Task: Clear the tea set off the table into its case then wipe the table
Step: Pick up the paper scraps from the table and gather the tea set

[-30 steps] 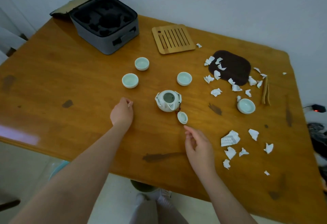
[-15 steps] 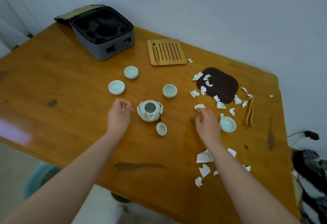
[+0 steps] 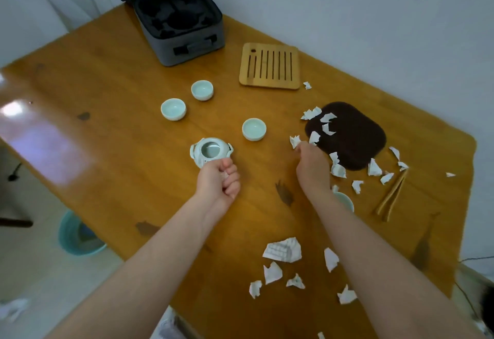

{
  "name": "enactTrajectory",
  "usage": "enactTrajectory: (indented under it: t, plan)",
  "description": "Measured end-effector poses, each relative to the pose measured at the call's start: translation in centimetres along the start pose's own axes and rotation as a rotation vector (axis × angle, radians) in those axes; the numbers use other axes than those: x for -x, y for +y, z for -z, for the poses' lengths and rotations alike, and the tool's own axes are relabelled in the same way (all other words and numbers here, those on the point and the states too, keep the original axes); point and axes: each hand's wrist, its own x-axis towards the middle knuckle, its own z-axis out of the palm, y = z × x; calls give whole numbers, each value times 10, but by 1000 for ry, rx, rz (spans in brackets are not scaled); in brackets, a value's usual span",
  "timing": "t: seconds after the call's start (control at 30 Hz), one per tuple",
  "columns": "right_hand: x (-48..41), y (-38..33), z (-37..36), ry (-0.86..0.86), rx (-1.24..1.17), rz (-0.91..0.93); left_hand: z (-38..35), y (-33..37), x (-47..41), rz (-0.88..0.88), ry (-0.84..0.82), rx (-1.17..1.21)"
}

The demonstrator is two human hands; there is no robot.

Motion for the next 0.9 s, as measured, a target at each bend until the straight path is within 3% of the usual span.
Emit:
enactTrajectory:
  t: [0.13,0.33,0.47,0.63,0.73,0.8,0.9]
  plan:
    - [-24,2,6,86,45,43,-6,-21,-8,77,-49,89]
    - [-55,5,-7,33,292,136,-21,-38,-22,32,-68,148]
    - [-59,16,-25,72,354,256,-39,-41,-34,6,-32,110]
    - [-57,34,-23,251,399,508,-60,-41,-45,12,-35,116]
    - [-56,39,-9,360,254,416,-68,-41,-51,13,-51,117]
    - [-55,44,0,375,152,283,-70,-42,-55,17,-66,110]
    - [-56,57,-2,361,129,226,-74,-44,-60,32,-82,103]
